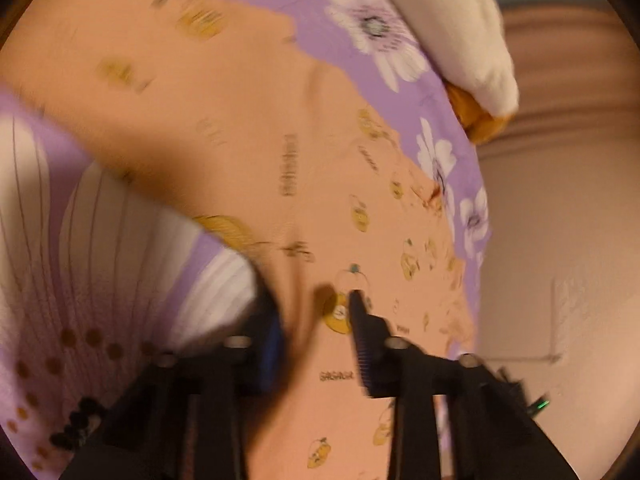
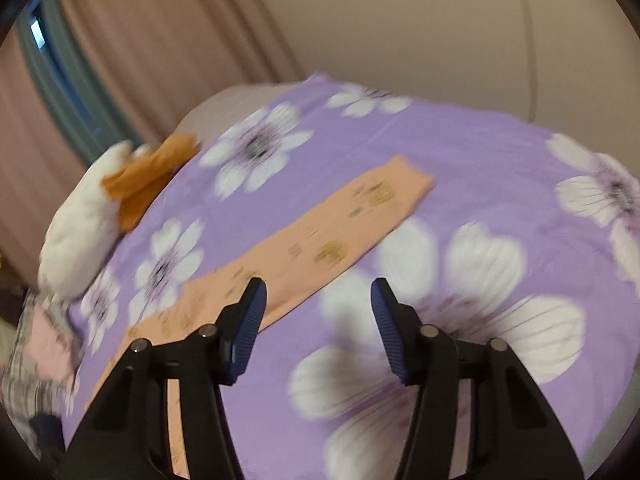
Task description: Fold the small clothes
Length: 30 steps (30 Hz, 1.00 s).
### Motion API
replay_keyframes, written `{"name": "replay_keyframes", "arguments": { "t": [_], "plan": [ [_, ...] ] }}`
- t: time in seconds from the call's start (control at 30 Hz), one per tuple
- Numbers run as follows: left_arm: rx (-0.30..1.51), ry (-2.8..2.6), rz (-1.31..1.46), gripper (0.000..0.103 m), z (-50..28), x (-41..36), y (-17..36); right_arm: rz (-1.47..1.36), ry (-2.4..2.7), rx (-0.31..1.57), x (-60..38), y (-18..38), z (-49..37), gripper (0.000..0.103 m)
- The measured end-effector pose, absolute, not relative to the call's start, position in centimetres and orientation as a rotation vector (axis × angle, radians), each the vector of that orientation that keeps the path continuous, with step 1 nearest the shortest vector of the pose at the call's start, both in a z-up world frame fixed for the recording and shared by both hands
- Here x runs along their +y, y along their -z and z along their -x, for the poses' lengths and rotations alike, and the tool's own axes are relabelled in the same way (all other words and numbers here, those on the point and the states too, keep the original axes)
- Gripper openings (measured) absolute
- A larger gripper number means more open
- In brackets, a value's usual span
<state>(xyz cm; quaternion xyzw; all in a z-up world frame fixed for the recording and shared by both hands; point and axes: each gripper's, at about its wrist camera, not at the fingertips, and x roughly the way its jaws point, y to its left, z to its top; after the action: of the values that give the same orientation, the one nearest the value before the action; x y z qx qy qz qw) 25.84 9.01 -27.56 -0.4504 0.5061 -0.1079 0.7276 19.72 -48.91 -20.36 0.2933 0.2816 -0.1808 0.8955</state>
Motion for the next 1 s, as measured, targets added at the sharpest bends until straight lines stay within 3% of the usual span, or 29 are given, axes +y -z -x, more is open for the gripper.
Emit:
{"name": "replay_keyframes", "arguments": {
  "t": [0.03,0.07,0.27,0.4,0.5,0.6,0.7,0.83,1.0],
  "plan": [
    [1.135,0.228,1.016,0.01,-25.9,9.4,28.2,-0.652,0.395,0.584,-50.1,20.5,-19.7,0.055],
    [1.149,0.227,1.032,0.008,-26.1,9.7,28.7,-0.701,0.403,0.588,-51.3,20.9,-19.6,0.055],
    [1.165,0.245,1.028,0.009,-26.5,9.8,28.9,-0.999,0.348,0.598,-58.7,26.3,-20.2,0.051],
    [1.159,0.228,0.98,0.009,-26.4,9.6,28.7,-1.249,0.244,0.561,-61.6,30.3,-22.0,0.04],
    [1.159,0.23,0.981,0.008,-26.4,9.8,28.9,-1.242,0.23,0.498,-62.4,30.4,-23.8,0.036],
    [1.159,0.229,0.975,0.009,-26.5,9.7,29.0,-1.23,0.224,0.532,-62.6,31.1,-26.0,0.002],
    [1.154,0.216,0.938,0.008,-26.3,9.5,28.7,-1.156,0.263,0.552,-62.0,30.5,-26.8,0.005],
    [1.144,0.189,0.852,0.009,-26.4,8.8,28.2,-0.957,0.194,0.574,-58.5,25.7,-28.4,0.005],
    [1.131,0.17,0.837,0.008,-26.3,8.5,28.2,-0.834,-0.162,0.565,-45.4,18.7,-31.8,0.006]
  ]
}}
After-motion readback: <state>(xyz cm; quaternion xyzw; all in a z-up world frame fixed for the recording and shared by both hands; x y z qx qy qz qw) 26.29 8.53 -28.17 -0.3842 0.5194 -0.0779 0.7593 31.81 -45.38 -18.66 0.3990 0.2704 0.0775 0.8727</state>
